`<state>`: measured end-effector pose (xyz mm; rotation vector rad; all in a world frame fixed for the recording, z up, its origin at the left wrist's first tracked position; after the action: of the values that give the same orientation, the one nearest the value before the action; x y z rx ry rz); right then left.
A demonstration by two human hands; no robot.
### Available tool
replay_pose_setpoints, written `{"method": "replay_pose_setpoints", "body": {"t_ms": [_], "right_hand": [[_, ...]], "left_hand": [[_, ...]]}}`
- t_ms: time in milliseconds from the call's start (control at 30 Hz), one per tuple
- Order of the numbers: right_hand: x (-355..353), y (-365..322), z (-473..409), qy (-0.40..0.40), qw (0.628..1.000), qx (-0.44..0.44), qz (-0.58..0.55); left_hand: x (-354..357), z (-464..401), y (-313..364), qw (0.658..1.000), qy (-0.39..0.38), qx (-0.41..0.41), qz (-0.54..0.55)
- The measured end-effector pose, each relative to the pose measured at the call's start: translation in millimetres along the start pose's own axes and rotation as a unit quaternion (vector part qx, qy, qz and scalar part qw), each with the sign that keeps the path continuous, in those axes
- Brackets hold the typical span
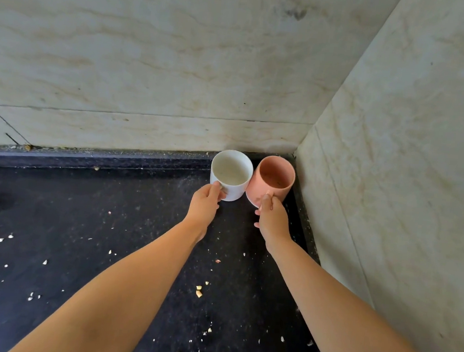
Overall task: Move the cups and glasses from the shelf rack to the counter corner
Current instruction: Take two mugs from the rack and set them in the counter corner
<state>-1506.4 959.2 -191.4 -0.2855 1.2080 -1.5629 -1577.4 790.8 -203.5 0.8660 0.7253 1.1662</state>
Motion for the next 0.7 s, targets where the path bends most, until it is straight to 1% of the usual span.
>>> {"method": "replay_pose_setpoints", "body": {"t_ms": [300, 400, 500, 567, 633, 700], "right_hand": [[1.9, 1.9, -7.9, 0.002, 1.000, 0.014, -0.010], [-5.7, 3.8, -8.9, 0.025, 0.999, 0.039, -0.002], [-25.9, 9.7, -5.9, 0.053, 0.996, 0.052, 0.047], [-35.7, 4.3, 3.5, 0.047, 0.994, 0.033, 0.090], [-41.7, -14.3, 18.2, 0.051, 0.985, -0.012, 0.163], [-41.9, -42.9, 44.7, 0.064, 0.959, -0.092, 0.259]], "left_hand": [[0.1, -3.5, 0.6, 0.999, 0.001, -0.010, -0.041], [-7.1, 6.1, 5.2, 0.995, 0.016, -0.020, -0.092], [-26.8, 22.4, 7.6, 0.989, 0.044, -0.033, -0.139], [-36.6, 37.4, 12.2, 0.984, 0.038, -0.030, -0.169], [-42.8, 51.7, 22.6, 0.974, 0.028, -0.003, -0.227], [-52.2, 69.8, 38.8, 0.946, 0.041, 0.047, -0.320]]}}
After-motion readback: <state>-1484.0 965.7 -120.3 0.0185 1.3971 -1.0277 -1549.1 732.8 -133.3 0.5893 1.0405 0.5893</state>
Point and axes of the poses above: each hand's wrist, its own z-axis away from the middle knuckle, its own x-axis out of the palm, y = z × x, the point moved 9 cm from there along -z, towards the middle knuckle, and after that the axes turned 4 degrees about -y, right-handed, at the moved point
